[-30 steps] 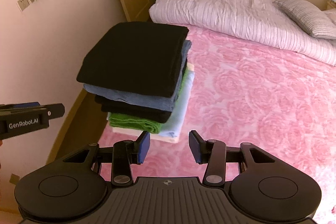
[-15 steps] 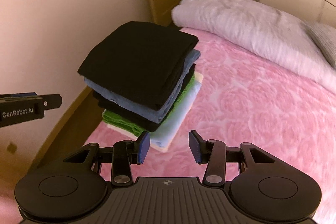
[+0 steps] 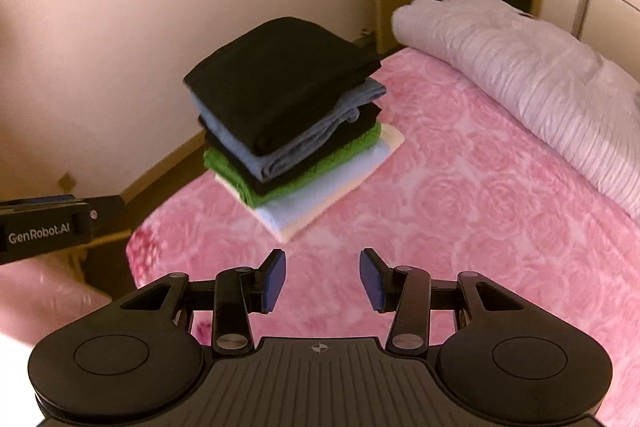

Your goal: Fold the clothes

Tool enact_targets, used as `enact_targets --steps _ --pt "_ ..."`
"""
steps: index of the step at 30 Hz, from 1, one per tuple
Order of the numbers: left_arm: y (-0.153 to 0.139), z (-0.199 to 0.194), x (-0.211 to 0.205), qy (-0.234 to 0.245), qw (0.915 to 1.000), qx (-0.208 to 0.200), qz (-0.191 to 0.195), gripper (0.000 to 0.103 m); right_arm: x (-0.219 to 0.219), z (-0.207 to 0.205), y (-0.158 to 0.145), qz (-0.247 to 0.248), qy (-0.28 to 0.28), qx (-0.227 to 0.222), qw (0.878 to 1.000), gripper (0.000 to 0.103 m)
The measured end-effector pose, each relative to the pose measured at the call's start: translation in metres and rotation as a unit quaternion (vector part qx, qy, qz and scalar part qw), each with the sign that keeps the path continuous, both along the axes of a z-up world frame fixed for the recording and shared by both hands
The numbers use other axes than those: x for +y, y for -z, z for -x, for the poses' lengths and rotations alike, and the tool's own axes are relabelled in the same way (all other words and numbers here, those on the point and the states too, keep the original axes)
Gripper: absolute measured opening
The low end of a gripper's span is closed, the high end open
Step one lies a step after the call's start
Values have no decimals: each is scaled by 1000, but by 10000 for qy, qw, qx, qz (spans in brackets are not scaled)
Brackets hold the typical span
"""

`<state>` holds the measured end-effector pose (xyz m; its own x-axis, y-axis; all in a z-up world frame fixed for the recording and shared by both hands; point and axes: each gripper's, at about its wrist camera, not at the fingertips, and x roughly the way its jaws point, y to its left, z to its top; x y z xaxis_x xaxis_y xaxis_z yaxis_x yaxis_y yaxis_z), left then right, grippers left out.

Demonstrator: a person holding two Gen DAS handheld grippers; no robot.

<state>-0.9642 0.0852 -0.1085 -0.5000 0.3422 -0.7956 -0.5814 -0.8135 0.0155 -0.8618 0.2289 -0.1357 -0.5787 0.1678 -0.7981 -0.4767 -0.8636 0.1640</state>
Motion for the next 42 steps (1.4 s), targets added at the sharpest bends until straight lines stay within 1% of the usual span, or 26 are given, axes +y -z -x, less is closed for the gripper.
enact_targets --steps 2,6,9,13,16,20,30,42 --pt "-1 -21 0 -65 9999 -74 -42 48 1 -16 -2 -61 -163 -13 9998 45" --pt "-4 -59 2 -130 9999 -91 -50 48 3 -44 -6 -129 -355 25 9993 45" --pt "-6 -79 4 -183 9998 -62 -47 48 7 -59 -9 -122 -456 38 9989 45" --pt "-3 -92 10 -323 9994 -80 -58 48 13 -71 -8 -151 -606 30 9980 45" --pt "4 -100 11 -467 9988 -170 -24 48 17 -76 -5 -161 -716 -18 9973 45" --pt "12 -105 13 -658 9974 -291 29 48 25 -77 -2 -166 -897 -71 9958 45" --pt "23 -102 25 -1095 9935 -277 142 48 40 -62 10 -169 -1267 -211 9916 45" --pt "39 -86 45 -1173 9921 -360 265 47 59 -36 23 -129 -1335 -354 9903 45"
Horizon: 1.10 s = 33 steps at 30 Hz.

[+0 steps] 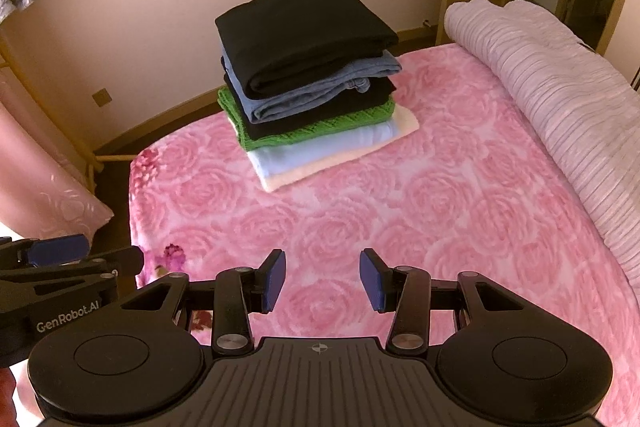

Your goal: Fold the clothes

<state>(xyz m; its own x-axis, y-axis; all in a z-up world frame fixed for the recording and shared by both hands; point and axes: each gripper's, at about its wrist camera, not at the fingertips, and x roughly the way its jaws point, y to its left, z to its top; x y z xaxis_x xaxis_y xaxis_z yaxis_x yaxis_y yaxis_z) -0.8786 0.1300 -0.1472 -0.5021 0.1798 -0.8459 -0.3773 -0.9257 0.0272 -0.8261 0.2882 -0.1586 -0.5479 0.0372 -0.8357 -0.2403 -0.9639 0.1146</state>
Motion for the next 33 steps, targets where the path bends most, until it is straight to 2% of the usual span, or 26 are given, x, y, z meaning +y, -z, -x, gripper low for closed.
enact_targets --steps 19,33 --pt "24 30 29 100 9998 -36 171 47 28 32 25 108 179 -272 9994 45" --pt "34 49 36 104 9998 -17 189 47 34 50 32 138 221 -342 9991 45"
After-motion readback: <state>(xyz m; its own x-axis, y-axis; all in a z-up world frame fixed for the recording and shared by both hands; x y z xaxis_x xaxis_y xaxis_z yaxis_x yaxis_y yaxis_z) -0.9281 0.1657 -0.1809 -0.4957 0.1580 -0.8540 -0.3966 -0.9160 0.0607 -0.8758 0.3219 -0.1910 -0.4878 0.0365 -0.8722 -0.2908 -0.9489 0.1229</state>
